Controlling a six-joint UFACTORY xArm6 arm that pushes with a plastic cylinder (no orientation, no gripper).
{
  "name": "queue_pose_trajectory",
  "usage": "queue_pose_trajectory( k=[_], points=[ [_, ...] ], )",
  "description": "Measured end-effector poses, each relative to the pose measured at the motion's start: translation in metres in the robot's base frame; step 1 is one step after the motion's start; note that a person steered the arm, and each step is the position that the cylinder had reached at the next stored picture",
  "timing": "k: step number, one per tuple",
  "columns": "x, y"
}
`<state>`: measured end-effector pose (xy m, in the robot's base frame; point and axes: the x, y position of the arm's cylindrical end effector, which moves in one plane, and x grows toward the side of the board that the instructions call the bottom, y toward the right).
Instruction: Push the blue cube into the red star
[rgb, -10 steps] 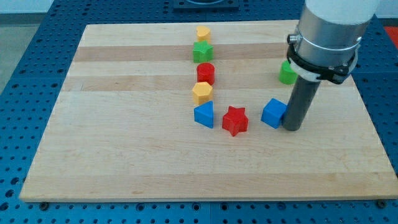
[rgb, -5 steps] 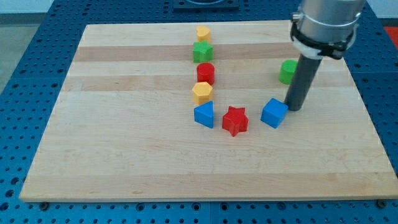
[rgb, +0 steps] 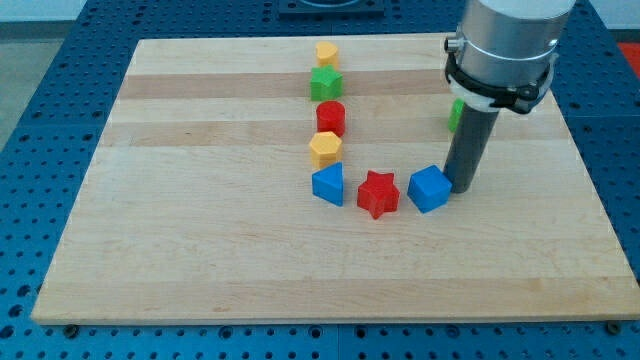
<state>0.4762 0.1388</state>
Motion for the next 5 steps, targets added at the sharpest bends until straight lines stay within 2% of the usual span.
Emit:
queue_pose_trajectory(
  k=[5],
  points=[
    [0.0114, 0.0001]
  ],
)
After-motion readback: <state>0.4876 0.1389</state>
